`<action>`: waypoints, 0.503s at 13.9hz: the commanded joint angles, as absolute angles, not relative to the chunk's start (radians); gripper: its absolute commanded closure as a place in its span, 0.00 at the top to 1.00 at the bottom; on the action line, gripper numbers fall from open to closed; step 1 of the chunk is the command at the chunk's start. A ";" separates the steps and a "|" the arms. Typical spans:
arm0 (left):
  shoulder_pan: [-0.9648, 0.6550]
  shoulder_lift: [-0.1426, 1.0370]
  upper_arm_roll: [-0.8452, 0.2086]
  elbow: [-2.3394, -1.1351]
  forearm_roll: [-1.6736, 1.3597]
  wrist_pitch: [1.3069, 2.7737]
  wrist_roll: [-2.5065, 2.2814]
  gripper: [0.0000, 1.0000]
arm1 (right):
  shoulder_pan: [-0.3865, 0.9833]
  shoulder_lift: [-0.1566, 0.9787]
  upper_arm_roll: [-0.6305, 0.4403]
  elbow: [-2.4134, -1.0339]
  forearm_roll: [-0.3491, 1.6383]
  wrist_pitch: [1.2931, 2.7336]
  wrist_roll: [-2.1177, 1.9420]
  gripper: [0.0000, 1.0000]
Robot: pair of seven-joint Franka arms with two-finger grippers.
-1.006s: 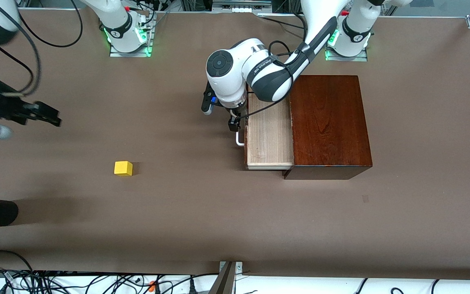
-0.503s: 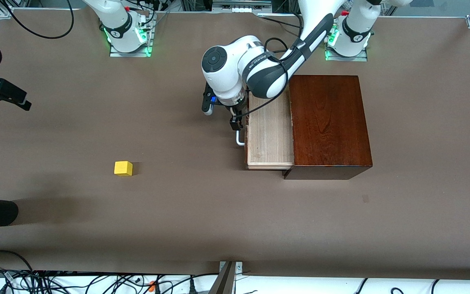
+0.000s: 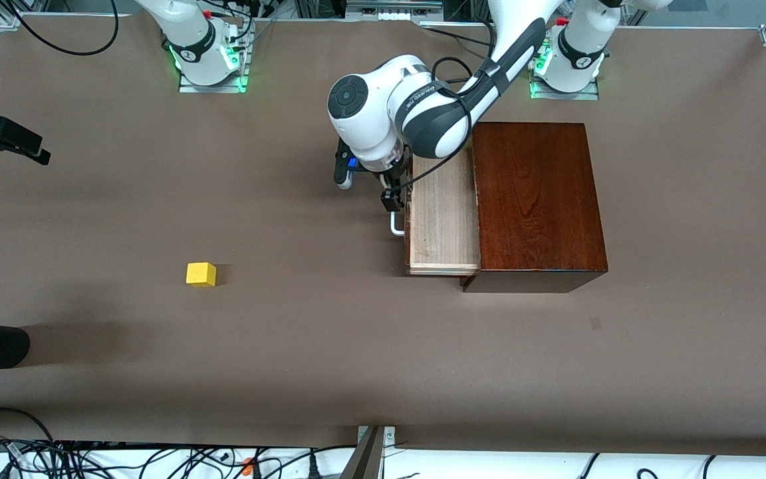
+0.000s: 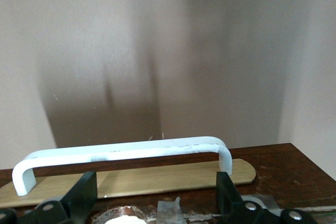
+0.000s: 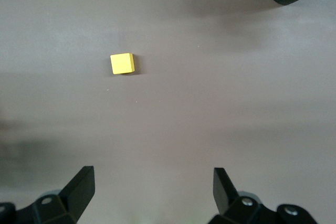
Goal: Open drawer, take yellow block, close drawer
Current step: 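Push the drawer shut with the left gripper while the right gripper withdraws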
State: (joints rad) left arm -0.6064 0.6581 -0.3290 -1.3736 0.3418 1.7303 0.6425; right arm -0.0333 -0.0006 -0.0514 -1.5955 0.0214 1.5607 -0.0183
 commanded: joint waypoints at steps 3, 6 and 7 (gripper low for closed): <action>-0.551 0.606 -0.318 -1.420 0.394 1.629 0.670 1.00 | -0.055 -0.025 -0.028 -1.620 0.012 1.549 -0.026 1.00; -0.529 0.591 -0.318 -1.451 0.394 1.626 0.670 1.00 | -0.057 -0.023 -0.034 -1.620 0.014 1.531 -0.020 1.00; -0.526 0.589 -0.316 -1.462 0.394 1.626 0.670 1.00 | -0.057 -0.017 -0.035 -1.617 0.015 1.510 -0.024 1.00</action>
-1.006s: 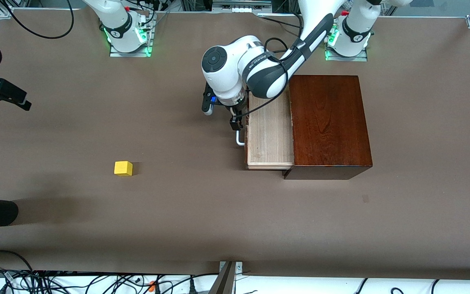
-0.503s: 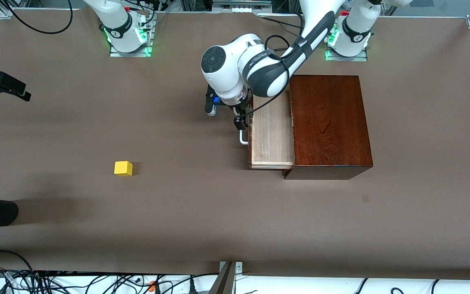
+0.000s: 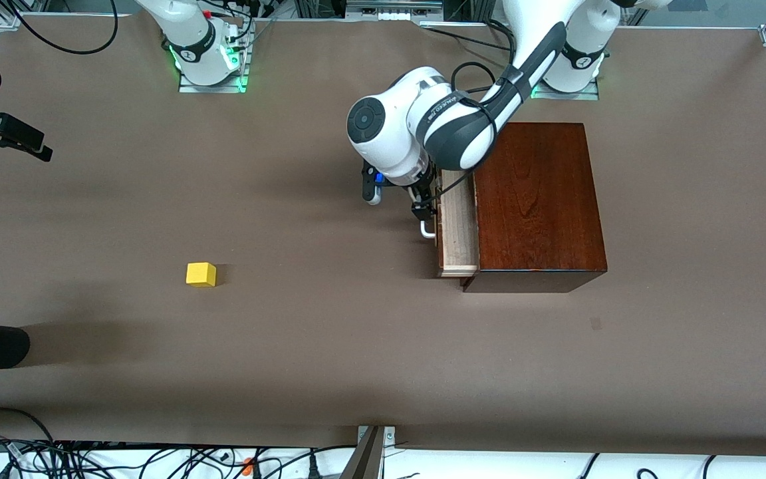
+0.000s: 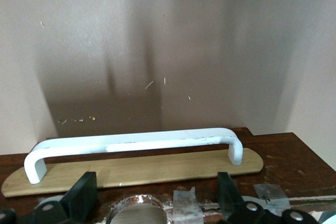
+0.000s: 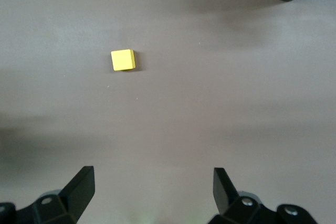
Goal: Open drawer, take yellow block, close drawer
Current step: 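Push the drawer shut with the left gripper while the right gripper withdraws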
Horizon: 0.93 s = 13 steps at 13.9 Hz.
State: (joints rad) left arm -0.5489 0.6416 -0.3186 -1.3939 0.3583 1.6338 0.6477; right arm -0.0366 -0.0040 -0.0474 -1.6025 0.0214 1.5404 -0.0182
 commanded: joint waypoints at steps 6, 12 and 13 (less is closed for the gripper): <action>-0.454 0.549 -0.318 -1.525 0.396 1.617 0.672 1.00 | -0.057 -0.017 -0.037 -1.612 0.021 1.502 -0.028 1.00; -0.434 0.549 -0.318 -1.526 0.437 1.588 0.670 1.00 | -0.057 -0.021 -0.061 -1.611 0.021 1.502 -0.031 1.00; -0.440 0.551 -0.318 -1.525 0.437 1.592 0.661 1.00 | -0.057 -0.021 -0.072 -1.611 0.021 1.502 -0.031 1.00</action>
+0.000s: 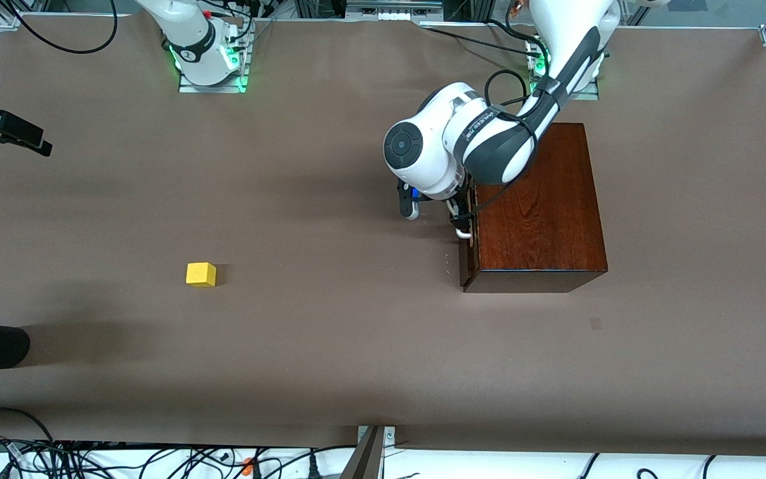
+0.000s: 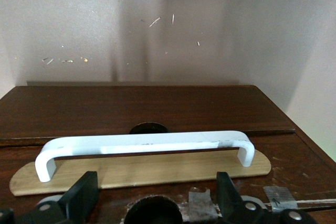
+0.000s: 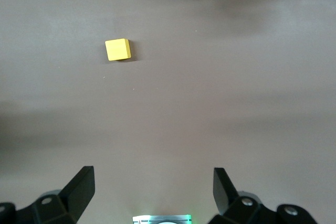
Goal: Open drawer, take yellow block, close drawer
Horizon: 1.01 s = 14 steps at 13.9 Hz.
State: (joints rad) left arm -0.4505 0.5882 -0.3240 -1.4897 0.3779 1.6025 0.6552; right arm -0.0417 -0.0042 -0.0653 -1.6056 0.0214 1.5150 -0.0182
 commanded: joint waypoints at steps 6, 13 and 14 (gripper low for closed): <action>-0.543 0.554 -0.331 -1.441 0.420 1.606 0.326 1.00 | -0.055 -0.012 -0.064 -1.612 0.023 1.474 -0.035 1.00; -0.529 0.396 -0.357 -1.388 0.330 1.591 -0.075 1.00 | -0.052 0.002 -0.063 -1.605 0.026 1.470 -0.035 1.00; -0.508 0.368 -0.356 -1.387 0.299 1.568 -0.078 1.00 | -0.052 0.000 -0.063 -1.605 0.026 1.465 -0.035 1.00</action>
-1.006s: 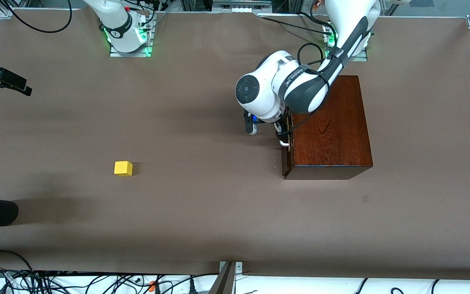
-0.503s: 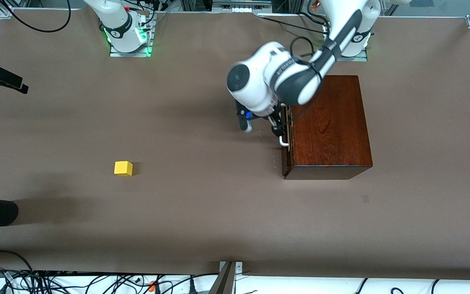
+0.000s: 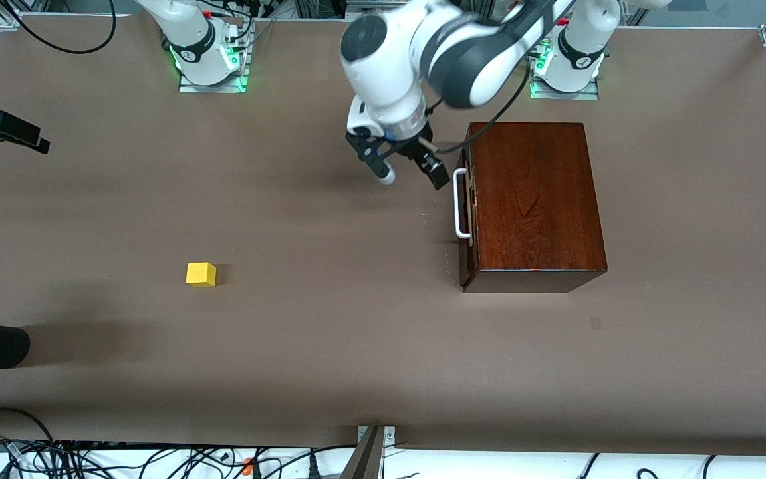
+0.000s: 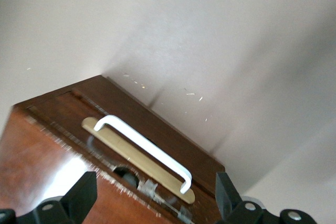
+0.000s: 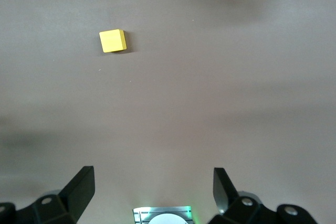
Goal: Open drawer, take yellow block, close drawer
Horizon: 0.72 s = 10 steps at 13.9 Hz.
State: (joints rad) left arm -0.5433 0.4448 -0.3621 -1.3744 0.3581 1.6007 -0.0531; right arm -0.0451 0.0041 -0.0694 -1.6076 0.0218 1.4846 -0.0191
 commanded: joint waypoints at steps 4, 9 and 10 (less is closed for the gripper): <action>-0.382 0.322 -0.356 -1.266 0.219 1.419 -0.271 1.00 | -0.054 0.002 -0.066 -1.605 0.041 1.477 -0.035 1.00; -0.183 0.227 -0.359 -1.273 0.091 1.347 -0.272 1.00 | -0.052 0.003 -0.066 -1.606 0.060 1.476 -0.035 1.00; -0.166 0.213 -0.351 -1.275 0.081 1.336 -0.272 1.00 | -0.052 0.005 -0.066 -1.605 0.060 1.477 -0.035 1.00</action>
State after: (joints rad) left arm -0.2073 0.2531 -0.3510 -1.2613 0.1256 1.3639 -0.2527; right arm -0.0450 0.0054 -0.0686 -1.6076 0.0419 1.4791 -0.0191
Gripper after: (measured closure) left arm 0.000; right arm 0.000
